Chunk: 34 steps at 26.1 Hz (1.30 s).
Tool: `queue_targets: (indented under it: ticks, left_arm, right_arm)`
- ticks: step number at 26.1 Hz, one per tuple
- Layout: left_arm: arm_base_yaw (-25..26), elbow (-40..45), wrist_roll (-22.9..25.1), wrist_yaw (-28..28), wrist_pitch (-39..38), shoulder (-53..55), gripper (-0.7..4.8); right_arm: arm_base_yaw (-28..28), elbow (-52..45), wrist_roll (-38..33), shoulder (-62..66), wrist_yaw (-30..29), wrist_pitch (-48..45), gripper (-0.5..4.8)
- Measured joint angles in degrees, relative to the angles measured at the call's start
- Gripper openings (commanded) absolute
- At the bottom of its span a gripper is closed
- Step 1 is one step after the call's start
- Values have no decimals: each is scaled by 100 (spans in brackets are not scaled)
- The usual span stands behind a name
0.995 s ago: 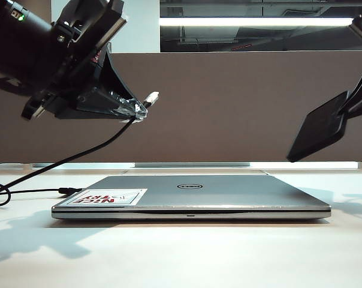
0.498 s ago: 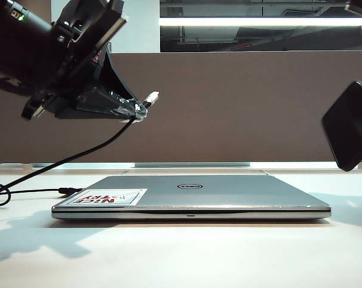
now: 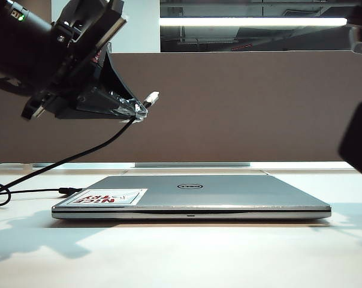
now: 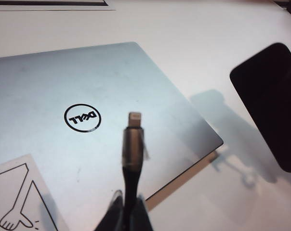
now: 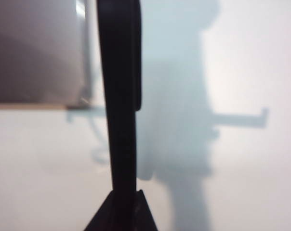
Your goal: Pick up the charging cable and the phone, plug the charging cable into the charging port on the phone, and finally place them back on the table.
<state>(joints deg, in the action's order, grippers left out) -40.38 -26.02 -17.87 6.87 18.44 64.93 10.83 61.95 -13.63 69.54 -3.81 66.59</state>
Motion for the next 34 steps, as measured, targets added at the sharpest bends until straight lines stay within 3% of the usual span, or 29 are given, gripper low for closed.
queue_targets:
  ticks: [9, 19, 29, 34]
  left_arm:
    - [0, 0, 0, -2, 0, 0, -6]
    - [0, 0, 0, -2, 0, 0, -6]
    - [0, 0, 0, 0, 13, 0, -6]
    - [0, 0, 2, 0, 15, 0, -6]
  right_arm:
    - [319, 9, 2, 299, 328, 402, -6]
    - [785, 9, 2, 957, 293, 275, -5]
    - [837, 35, 11, 1119, 42, 138, -4]
    - [835, 61, 20, 1198, -33, 142, 51]
